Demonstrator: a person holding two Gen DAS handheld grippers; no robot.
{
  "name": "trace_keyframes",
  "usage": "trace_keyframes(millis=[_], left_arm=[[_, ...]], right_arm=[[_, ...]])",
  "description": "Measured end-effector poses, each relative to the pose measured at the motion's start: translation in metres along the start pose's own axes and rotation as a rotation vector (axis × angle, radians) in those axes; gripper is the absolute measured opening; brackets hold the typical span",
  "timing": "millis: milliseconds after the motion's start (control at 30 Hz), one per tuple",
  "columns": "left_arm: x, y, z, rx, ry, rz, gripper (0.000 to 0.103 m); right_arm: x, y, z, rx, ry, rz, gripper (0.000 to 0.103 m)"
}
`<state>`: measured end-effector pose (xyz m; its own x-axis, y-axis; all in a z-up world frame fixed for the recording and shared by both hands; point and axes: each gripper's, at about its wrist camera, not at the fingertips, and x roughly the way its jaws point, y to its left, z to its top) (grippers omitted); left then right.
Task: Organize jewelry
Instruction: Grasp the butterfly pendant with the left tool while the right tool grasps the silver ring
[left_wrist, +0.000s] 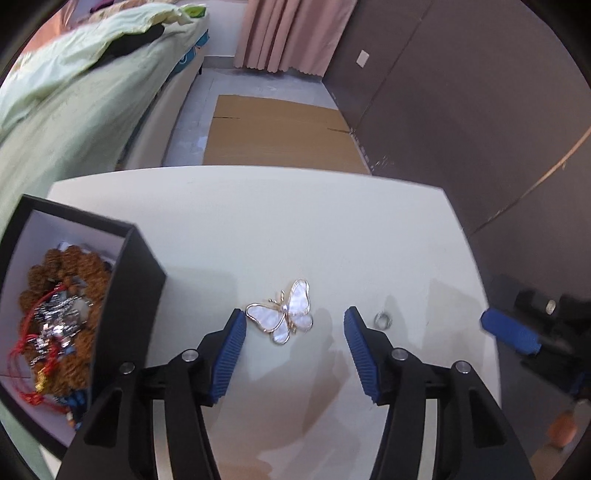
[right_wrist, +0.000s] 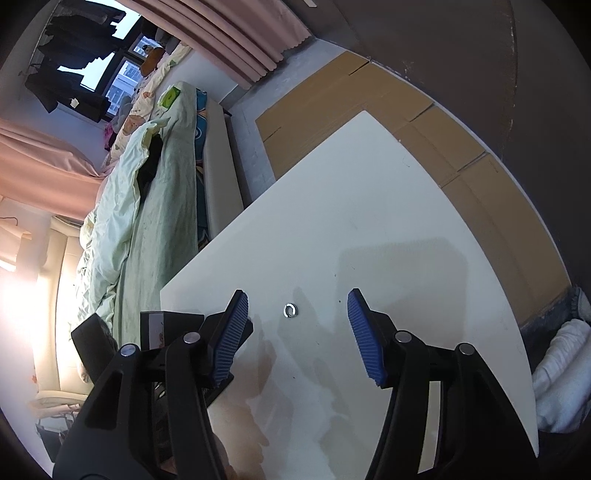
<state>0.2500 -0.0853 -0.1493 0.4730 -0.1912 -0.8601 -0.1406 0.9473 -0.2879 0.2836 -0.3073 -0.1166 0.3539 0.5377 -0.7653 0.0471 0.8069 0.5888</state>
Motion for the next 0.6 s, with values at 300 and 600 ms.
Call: trace_keyframes(millis=[300,600], left_arm=[[0.009,-0.02,0.005,0.092,-0.028,0.085,0.049],[0.02,-0.038,-0.003,0.194,-0.086,0.24,0.039]], right_arm=[[-0.001,-0.009,0.006,0.025,-0.008,-0.01,0.058],[0.005,-0.003,0.001,-0.016,0.005,-0.058,0.058]])
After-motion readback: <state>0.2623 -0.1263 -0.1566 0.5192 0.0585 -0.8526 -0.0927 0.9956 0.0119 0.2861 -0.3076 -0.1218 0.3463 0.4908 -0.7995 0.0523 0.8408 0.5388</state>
